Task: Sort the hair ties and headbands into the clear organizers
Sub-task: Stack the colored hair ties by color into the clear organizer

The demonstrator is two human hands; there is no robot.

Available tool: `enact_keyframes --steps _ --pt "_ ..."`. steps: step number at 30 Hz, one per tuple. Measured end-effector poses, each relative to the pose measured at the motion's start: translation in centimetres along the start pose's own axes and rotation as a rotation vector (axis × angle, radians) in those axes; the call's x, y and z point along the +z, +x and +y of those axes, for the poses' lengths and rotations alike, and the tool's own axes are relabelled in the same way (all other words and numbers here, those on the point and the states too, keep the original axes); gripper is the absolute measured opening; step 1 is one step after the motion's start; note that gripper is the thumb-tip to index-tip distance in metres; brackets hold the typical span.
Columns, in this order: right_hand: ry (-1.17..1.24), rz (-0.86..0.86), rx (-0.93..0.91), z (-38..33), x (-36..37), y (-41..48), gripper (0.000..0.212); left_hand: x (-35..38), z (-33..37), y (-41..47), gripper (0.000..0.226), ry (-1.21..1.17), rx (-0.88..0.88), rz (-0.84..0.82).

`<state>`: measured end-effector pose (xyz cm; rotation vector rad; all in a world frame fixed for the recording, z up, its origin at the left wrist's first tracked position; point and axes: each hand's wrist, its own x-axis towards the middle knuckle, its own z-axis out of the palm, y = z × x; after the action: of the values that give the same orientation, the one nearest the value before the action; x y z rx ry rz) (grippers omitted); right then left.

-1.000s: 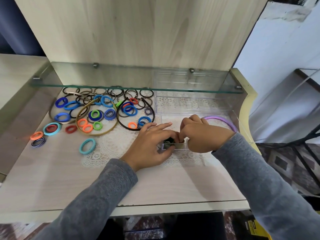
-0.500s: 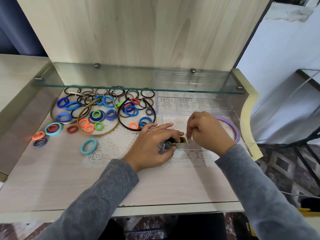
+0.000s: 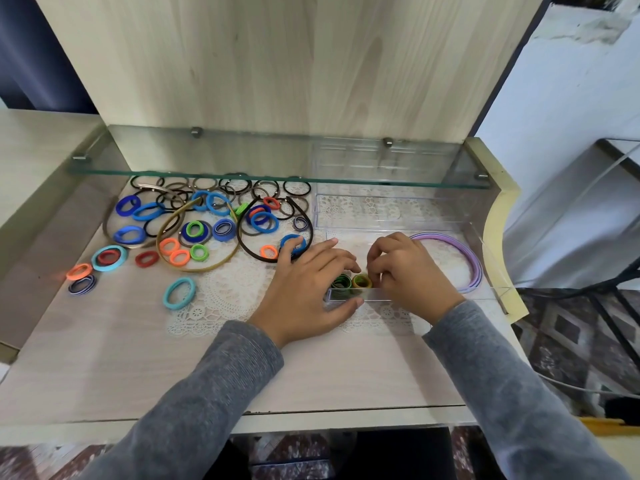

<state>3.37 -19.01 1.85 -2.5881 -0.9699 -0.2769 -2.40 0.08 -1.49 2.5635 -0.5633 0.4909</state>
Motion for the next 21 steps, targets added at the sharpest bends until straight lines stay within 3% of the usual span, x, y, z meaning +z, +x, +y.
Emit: enact_keyframes --steps 6,12,21 --pt "-0.074 -0.009 0.047 0.1 -0.3 0.0 0.024 0.1 -0.1 0.0 0.039 -0.008 -0.001 -0.003" --pt "0.136 -0.068 0.115 0.4 0.2 0.0 0.06 0.0 0.1 -0.1 0.04 0.067 -0.026 0.072" --pt "0.16 -0.072 0.035 1.0 0.5 0.0 0.049 0.1 0.1 -0.1 0.037 0.076 -0.026 0.094"
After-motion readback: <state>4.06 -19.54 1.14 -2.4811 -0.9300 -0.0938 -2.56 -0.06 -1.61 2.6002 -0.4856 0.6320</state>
